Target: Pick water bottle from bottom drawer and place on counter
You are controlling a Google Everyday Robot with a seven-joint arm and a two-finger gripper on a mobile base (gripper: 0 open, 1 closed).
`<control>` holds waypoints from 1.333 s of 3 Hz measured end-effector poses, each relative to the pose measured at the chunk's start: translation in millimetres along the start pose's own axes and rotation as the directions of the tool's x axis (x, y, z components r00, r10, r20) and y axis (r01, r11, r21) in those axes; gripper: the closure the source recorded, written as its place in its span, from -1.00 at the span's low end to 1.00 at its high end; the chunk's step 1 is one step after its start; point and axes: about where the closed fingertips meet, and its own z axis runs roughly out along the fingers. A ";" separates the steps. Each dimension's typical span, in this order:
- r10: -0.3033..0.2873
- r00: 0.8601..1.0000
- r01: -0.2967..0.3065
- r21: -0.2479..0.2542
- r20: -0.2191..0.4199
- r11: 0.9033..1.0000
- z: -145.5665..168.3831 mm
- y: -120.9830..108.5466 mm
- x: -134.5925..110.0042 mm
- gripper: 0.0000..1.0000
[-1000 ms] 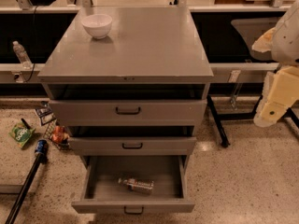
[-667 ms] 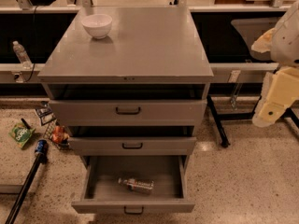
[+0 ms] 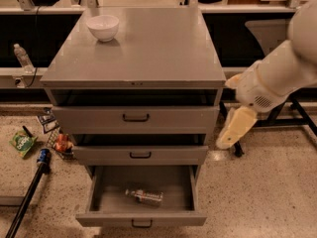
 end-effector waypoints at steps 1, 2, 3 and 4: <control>0.009 0.999 -0.008 -0.014 0.050 1.000 66.8 -3.6 -6.1 -1.00; 0.028 0.999 -0.026 -0.053 0.040 0.998 142.3 8.1 -1.5 -1.00; 0.055 0.998 -0.054 -0.098 0.003 0.994 199.0 24.1 6.4 -1.00; 0.068 0.998 -0.068 -0.100 0.005 0.993 206.3 25.4 7.5 -1.00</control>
Offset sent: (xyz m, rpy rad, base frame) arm 0.0390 0.0828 -0.2246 0.0516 0.1180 -0.0087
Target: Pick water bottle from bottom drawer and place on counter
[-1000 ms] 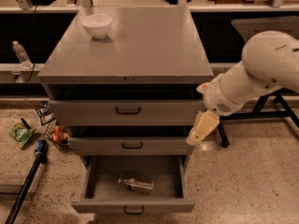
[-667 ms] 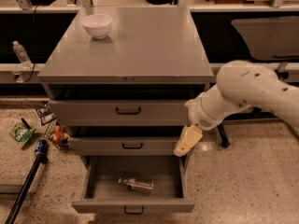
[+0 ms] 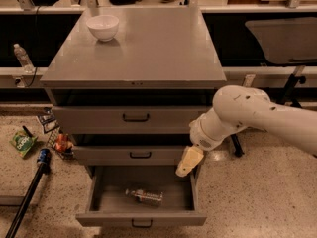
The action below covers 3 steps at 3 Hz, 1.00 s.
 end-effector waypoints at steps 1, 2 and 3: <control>0.092 0.995 -0.092 -0.002 0.049 0.996 43.0 -3.6 10.5 -1.00; 0.162 0.977 -0.160 -0.027 0.141 0.987 113.8 -7.8 12.4 -1.00; 0.185 0.968 -0.172 -0.086 0.168 0.981 199.5 -4.5 18.7 -1.00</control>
Offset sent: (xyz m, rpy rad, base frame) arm 0.0540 0.0682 -0.2455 0.3573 0.0991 -0.2200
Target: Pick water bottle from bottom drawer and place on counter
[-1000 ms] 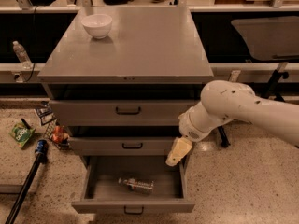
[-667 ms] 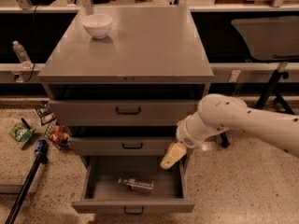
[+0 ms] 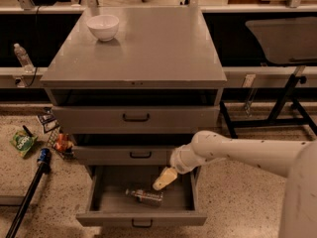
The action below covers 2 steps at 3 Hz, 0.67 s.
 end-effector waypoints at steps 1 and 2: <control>0.004 1.000 -0.005 -0.062 -0.025 0.998 69.3 4.7 24.1 -1.00; 0.004 0.997 -0.009 -0.068 -0.071 0.998 117.2 5.3 38.2 -1.00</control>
Offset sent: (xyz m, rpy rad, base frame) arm 0.0105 0.0609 -0.1723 -0.0894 0.1036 0.0231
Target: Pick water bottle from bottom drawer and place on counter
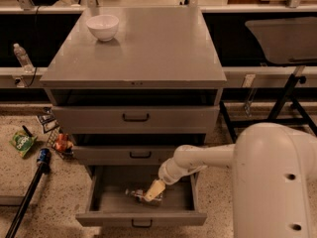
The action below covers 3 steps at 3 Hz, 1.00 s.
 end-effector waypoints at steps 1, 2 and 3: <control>-0.002 1.000 0.002 -0.004 -0.007 1.000 9.1 1.8 -0.7 -1.00; 0.030 1.000 -0.030 -0.029 0.006 0.999 40.7 -1.9 11.7 -1.00; 0.045 0.998 -0.042 -0.051 0.053 0.998 86.1 -10.6 22.8 -1.00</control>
Offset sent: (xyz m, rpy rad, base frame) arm 0.0062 0.0212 -0.1068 0.0719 0.0919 -0.0507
